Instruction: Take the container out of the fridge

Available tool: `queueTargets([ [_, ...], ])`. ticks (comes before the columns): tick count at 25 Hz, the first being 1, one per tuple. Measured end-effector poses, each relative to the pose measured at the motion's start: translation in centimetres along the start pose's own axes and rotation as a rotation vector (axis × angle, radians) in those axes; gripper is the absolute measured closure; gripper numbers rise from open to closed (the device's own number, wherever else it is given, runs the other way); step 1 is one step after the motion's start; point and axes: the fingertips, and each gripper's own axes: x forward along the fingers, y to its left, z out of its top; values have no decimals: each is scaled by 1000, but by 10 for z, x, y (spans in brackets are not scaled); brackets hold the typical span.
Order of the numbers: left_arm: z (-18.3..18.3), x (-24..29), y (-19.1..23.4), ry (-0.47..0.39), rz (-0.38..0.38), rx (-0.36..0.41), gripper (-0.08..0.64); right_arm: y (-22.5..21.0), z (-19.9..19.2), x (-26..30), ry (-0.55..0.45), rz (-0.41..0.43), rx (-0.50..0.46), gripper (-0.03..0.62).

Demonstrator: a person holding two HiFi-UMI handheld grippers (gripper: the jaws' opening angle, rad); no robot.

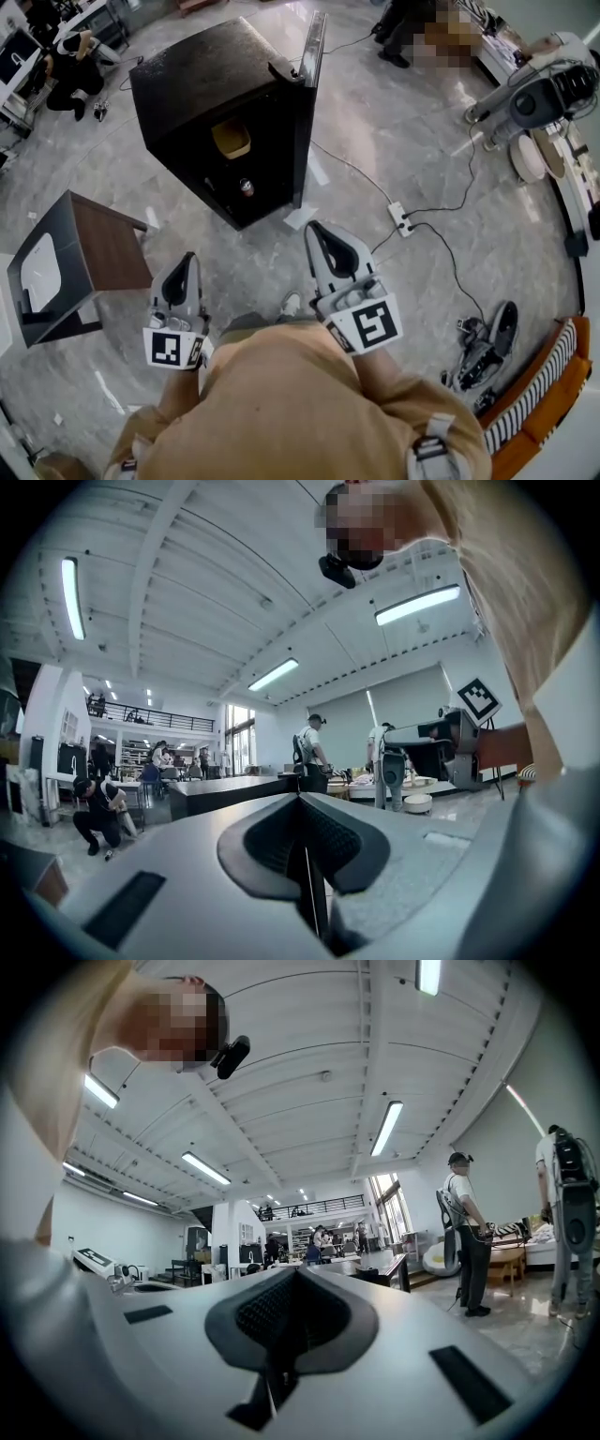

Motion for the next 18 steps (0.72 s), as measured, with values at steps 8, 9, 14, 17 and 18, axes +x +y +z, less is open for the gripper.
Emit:
queueTargets([
  [8, -5, 13, 25, 21, 50, 33, 560, -9, -3, 13, 20, 8, 13, 592],
  [9, -6, 15, 28, 23, 50, 33, 560, -10, -5, 15, 24, 5, 15, 592],
  [14, -20, 37, 35, 14, 0, 19, 560, -21, -6, 31, 29, -28, 8, 592],
  [17, -29, 51, 44, 25, -18, 44, 560, -20, -6, 40, 33, -34, 2, 592],
  [18, -30, 57, 48, 28, -19, 54, 560, -20, -7, 43, 37, -33, -3, 592],
])
